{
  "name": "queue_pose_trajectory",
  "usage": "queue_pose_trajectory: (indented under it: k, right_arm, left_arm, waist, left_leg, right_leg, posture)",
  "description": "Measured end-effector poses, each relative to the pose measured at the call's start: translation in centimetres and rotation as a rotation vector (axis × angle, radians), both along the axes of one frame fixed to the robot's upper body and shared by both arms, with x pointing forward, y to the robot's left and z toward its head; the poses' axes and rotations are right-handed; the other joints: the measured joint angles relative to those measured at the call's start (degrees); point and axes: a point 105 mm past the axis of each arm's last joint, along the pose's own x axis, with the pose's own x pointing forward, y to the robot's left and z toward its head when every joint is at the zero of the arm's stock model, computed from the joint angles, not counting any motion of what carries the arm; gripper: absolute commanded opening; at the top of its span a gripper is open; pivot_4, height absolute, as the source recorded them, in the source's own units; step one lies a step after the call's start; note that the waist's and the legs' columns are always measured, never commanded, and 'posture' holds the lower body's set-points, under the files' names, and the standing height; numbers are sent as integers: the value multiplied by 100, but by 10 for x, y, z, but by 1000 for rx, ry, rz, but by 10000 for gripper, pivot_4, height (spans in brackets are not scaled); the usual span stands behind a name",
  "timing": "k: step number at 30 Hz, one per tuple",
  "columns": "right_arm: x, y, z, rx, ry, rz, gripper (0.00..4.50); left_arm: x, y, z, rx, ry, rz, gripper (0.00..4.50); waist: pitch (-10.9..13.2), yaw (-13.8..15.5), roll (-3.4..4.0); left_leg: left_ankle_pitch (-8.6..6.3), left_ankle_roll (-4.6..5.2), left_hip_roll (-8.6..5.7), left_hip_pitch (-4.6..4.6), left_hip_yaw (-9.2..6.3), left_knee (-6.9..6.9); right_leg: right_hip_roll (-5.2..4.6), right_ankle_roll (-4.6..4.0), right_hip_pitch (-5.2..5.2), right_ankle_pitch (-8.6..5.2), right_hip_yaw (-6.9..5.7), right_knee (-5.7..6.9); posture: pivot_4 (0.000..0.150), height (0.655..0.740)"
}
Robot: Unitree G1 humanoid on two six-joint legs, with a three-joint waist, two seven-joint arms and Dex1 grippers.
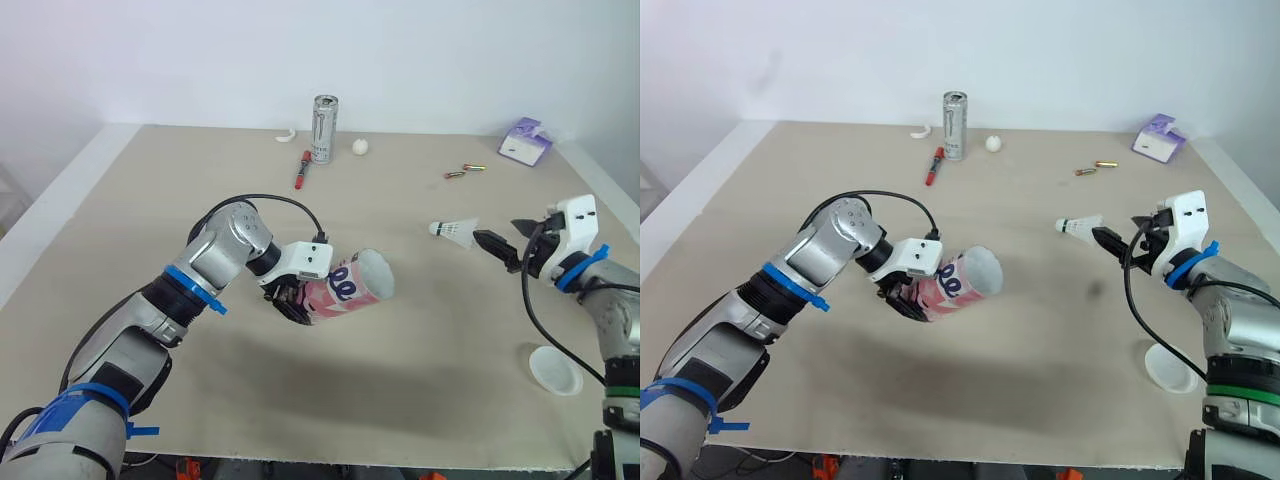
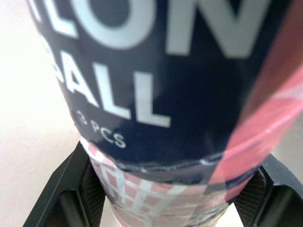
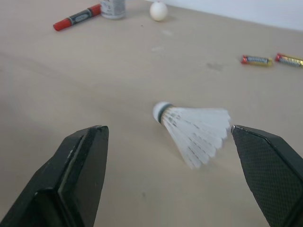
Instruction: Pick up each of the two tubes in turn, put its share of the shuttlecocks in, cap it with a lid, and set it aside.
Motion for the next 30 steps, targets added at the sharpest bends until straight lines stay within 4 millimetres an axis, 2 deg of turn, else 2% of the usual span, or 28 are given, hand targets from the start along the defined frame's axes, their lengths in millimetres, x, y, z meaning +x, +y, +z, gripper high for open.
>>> queue_pose_trajectory:
  k: [1, 2, 5, 10, 15, 24, 27, 30]
  right_arm:
    - [4, -1, -2, 4, -1, -3, 44527]
    - [16, -1, -7, 12, 12, 0, 44527]
    - [26, 2, -15, 58, 43, 4, 44527]
    - [35, -2, -27, 103, 82, -22, 44527]
    - [42, 4, -37, 122, 123, -8, 44527]
    - [60, 38, -37, 170, 135, 81, 44527]
    - [62, 41, -42, 169, 155, 81, 36755]
    - [63, 40, -45, 152, 168, 63, 23076]
  left_arm:
    - [0, -1, 0, -2, -1, -2, 29735]
    - [0, 1, 0, -2, -3, 4, 29735]
    - [0, 2, 0, -3, -3, 13, 29735]
    - [-1, 2, 0, -3, -6, 15, 29735]
    - [-1, 4, 0, -1, -7, 20, 29735]
    - [-1, 5, -1, -6, -5, 31, 29735]
    - [-2, 5, -1, -9, -3, 32, 29735]
    - [-2, 5, -1, -9, -1, 36, 29735]
  waist:
    - [0, 2, 0]
    - [0, 0, 2]
    - [0, -21, 1]
    - [1, -62, 2]
    - [1, -101, 3]
    - [0, -105, 4]
    - [0, -104, 4]
    - [0, -106, 4]
  left_leg:
    - [0, 0, 2, -1, -3, 0]
    - [0, 0, 0, 1, 1, 0]
    - [0, 0, 0, 0, 3, 0]
    - [0, 0, -2, 1, 1, -1]
    - [0, 0, -2, 3, 1, -4]
    - [0, -1, -2, 6, 1, -5]
    - [0, -1, -2, 5, 2, -6]
    - [0, -1, -3, 6, 3, -9]
  right_leg:
    - [3, 0, 0, 0, -1, 0]
    - [3, 2, 1, 1, 4, 0]
    - [3, 4, 0, 5, 8, -1]
    - [4, 0, 2, 7, 10, 0]
    - [4, -2, 3, 11, 11, 0]
    - [5, 0, 4, 14, 12, 1]
    - [5, 0, 4, 13, 12, 1]
    - [5, -1, 3, 13, 14, 1]
  posture:
    - [1500, 7400]
    - [1500, 7400]
    - [1500, 7400]
    - [1500, 7400]
    - [1500, 7400]
    - [1500, 7400]
    - [1500, 7400]
    - [1500, 7400]
